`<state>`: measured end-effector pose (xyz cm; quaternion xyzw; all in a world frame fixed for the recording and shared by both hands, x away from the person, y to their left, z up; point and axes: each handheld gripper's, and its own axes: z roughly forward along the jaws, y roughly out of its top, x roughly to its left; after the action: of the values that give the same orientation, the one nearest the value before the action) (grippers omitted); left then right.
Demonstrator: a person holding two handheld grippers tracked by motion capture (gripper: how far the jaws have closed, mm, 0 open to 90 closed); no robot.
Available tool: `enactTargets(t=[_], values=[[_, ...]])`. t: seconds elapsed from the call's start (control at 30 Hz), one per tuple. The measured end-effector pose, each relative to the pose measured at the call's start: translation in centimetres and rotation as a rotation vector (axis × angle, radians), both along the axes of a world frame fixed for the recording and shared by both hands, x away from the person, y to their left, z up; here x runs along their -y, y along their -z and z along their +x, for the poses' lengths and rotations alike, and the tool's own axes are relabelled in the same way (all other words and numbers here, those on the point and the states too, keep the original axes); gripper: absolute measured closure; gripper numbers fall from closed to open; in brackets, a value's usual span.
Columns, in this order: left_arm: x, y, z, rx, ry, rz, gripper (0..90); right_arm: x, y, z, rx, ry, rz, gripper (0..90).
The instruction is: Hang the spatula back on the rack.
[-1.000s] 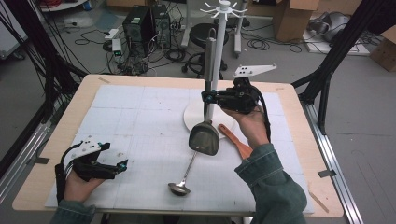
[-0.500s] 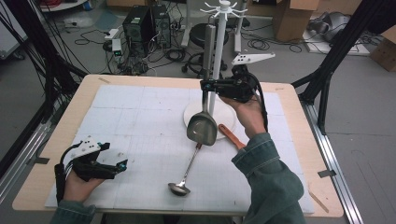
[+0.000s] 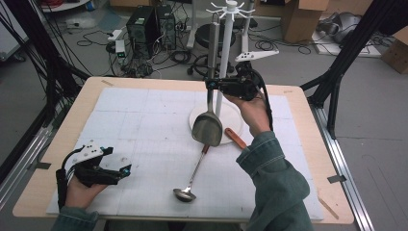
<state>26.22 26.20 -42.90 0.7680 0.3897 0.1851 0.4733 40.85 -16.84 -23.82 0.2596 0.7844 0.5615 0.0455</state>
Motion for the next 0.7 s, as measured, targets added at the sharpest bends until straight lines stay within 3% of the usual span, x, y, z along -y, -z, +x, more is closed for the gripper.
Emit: enactTargets(t=[0.7], values=[[-0.02,0.00,-0.01,-0.001,-0.002,-0.004,2.8,0.28,0.80,0.96,-0.020,0.046,-0.019,87.5]])
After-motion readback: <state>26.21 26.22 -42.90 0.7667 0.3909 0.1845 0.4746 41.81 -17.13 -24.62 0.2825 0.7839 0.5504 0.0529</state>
